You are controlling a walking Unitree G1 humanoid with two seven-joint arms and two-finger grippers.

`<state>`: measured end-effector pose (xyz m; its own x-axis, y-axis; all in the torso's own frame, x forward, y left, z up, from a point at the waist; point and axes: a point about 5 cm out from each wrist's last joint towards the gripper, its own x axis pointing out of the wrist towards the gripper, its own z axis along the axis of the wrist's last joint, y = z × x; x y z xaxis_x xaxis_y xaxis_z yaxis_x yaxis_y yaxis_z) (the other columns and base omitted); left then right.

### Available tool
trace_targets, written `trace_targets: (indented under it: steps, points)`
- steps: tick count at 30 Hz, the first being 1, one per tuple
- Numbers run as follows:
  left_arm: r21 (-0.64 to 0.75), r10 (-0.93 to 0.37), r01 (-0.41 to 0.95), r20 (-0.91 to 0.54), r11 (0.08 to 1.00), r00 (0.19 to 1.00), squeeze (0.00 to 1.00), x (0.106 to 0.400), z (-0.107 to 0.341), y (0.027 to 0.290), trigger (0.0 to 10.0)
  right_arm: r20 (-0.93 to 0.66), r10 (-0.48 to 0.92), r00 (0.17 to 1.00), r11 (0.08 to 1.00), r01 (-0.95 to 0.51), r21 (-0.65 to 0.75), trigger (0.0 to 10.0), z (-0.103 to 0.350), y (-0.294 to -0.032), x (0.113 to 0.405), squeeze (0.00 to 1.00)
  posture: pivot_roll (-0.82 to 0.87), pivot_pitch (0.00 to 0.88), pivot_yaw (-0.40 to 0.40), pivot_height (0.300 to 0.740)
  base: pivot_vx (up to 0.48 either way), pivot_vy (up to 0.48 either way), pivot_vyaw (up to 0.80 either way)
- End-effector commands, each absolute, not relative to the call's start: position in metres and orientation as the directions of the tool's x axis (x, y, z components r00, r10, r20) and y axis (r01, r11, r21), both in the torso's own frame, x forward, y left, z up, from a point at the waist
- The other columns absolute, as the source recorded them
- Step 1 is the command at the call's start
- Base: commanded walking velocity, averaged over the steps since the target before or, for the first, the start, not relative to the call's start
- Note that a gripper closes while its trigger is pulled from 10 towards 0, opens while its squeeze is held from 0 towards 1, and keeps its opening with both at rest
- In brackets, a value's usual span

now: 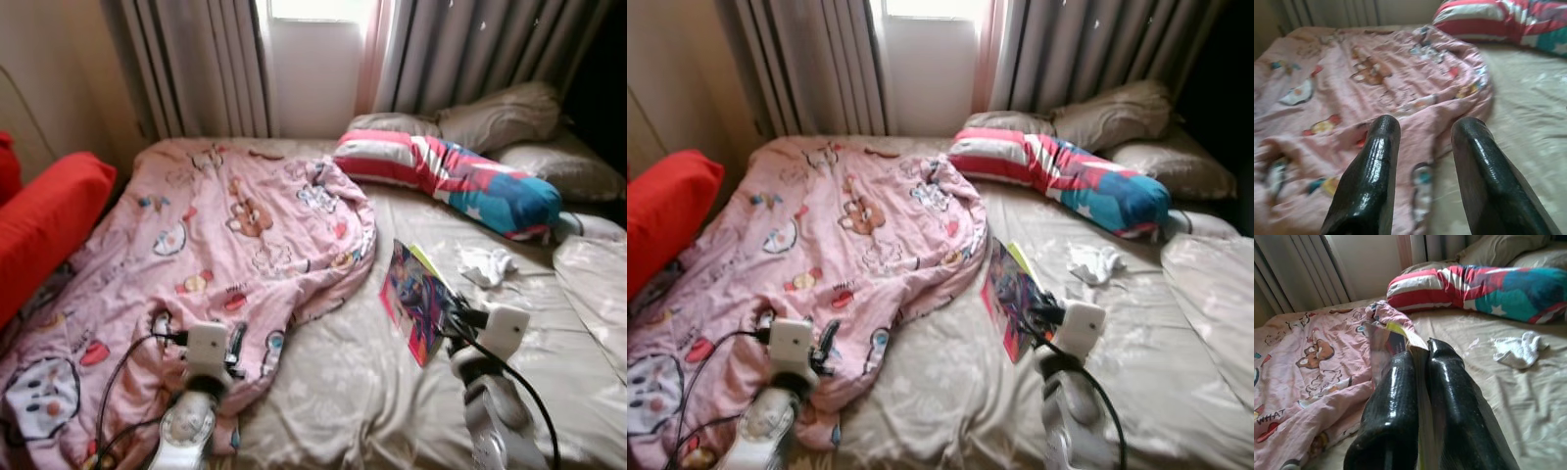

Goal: Clean up the room

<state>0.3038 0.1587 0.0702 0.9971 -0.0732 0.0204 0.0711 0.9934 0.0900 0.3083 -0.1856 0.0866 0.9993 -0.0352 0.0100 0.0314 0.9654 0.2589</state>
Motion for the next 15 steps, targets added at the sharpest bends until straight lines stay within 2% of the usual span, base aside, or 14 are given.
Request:
trace_targets:
  steps: [1,15]
  points:
    - [0.097,-0.058,0.057,0.007,0.994,0.998,0.0,0.3017,0.0675,0.1646,10.0,0.056,-0.045,0.997,0.965,0.029,0.261,10.0,0.0964,-0.1856,0.3111,0.0,-0.06,0.131,-0.064,0.74,0.0,-0.307,0.0]
    - [0.096,-0.061,0.06,0.007,0.994,0.998,0.0,0.3012,0.0678,0.1644,10.0,0.06,-0.049,0.997,0.966,0.032,0.256,10.0,0.0971,-0.1853,0.3118,0.0,-0.06,0.145,-0.063,0.74,0.0,-0.307,0.0]
